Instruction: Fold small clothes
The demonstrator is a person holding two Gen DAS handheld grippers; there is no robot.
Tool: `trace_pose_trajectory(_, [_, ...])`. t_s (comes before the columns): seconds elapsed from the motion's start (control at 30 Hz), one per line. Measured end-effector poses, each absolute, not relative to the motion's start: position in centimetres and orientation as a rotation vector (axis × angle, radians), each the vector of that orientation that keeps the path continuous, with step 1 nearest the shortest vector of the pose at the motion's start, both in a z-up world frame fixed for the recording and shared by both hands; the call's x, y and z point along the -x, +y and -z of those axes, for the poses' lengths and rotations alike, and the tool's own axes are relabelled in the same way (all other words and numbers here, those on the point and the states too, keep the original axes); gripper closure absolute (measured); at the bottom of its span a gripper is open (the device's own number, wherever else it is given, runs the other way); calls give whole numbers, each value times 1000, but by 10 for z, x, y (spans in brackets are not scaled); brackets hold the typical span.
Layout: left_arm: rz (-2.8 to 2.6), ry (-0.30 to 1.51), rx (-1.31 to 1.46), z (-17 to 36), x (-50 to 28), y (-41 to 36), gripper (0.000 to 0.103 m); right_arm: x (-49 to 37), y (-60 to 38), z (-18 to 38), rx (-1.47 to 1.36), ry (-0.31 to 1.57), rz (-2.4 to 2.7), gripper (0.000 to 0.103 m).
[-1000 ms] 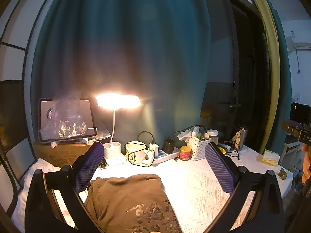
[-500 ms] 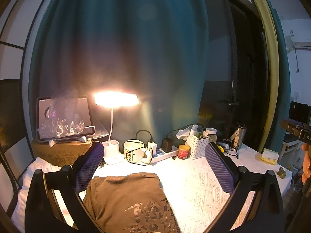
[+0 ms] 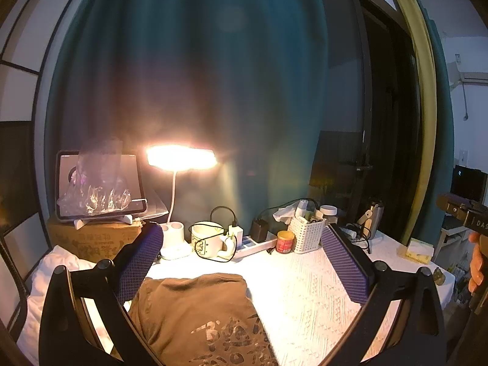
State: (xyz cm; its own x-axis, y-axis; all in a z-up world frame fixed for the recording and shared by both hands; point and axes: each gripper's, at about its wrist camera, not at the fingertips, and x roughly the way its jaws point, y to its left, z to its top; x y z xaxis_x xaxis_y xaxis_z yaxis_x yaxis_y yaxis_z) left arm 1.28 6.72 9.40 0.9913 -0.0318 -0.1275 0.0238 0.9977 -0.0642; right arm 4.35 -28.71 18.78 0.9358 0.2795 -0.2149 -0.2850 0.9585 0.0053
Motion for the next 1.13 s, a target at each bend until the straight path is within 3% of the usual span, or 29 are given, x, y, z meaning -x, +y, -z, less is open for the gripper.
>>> trace_pose_trajectory(1.13, [46, 148, 47, -92, -17, 65, 1, -46, -285, -184, 28, 232, -293, 29])
